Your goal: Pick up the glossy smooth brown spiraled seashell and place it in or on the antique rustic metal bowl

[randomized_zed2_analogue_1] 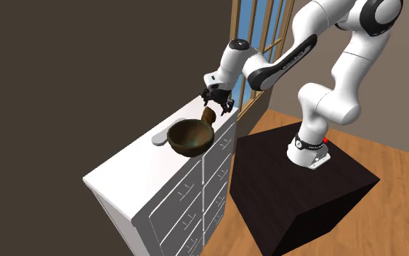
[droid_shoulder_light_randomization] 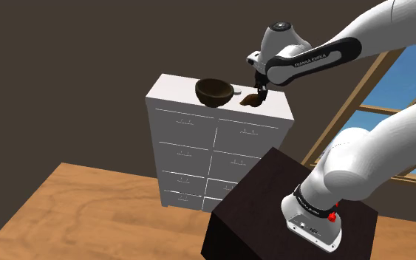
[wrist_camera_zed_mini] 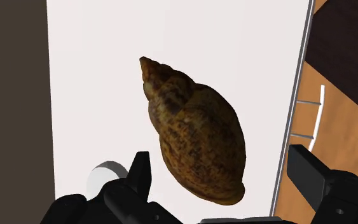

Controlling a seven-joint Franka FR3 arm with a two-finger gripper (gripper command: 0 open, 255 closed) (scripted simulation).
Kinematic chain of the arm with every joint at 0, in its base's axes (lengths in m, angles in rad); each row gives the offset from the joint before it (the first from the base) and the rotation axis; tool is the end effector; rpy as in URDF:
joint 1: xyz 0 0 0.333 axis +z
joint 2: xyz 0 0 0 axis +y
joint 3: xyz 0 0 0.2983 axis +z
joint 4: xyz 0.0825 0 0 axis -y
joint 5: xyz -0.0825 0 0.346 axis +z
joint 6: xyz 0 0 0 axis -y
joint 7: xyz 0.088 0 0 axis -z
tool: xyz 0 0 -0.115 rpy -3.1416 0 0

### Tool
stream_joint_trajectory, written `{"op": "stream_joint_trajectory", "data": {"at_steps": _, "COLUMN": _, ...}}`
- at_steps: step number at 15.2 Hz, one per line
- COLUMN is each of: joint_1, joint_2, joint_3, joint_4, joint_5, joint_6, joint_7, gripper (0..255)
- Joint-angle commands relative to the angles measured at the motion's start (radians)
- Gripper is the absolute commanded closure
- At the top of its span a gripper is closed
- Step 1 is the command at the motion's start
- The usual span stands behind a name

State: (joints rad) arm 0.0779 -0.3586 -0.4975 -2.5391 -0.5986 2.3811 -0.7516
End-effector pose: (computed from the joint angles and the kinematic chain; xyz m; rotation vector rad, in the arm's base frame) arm 0.3779 -0.1781 0.3986 2.6132 1.0226 0.0079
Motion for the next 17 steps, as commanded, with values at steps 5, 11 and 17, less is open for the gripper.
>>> {"op": "stream_joint_trajectory", "data": {"at_steps": 5, "joint_1": 0.000, "joint_2": 0.051, "joint_3": -0.019, "joint_4": -0.004, "joint_5": -0.005, "joint_6": 0.060, "joint_7": 0.002, "gripper": 0}}
{"op": "stream_joint_trajectory", "data": {"at_steps": 11, "joint_1": 0.000, "joint_2": 0.051, "joint_3": -0.019, "joint_4": -0.004, "joint_5": -0.004, "joint_6": 0.060, "joint_7": 0.002, "gripper": 255}}
{"op": "stream_joint_trajectory", "data": {"at_steps": 17, "joint_1": -0.002, "joint_2": 0.046, "joint_3": -0.019, "joint_4": -0.007, "joint_5": -0.007, "joint_6": 0.058, "joint_7": 0.002, "gripper": 255}}
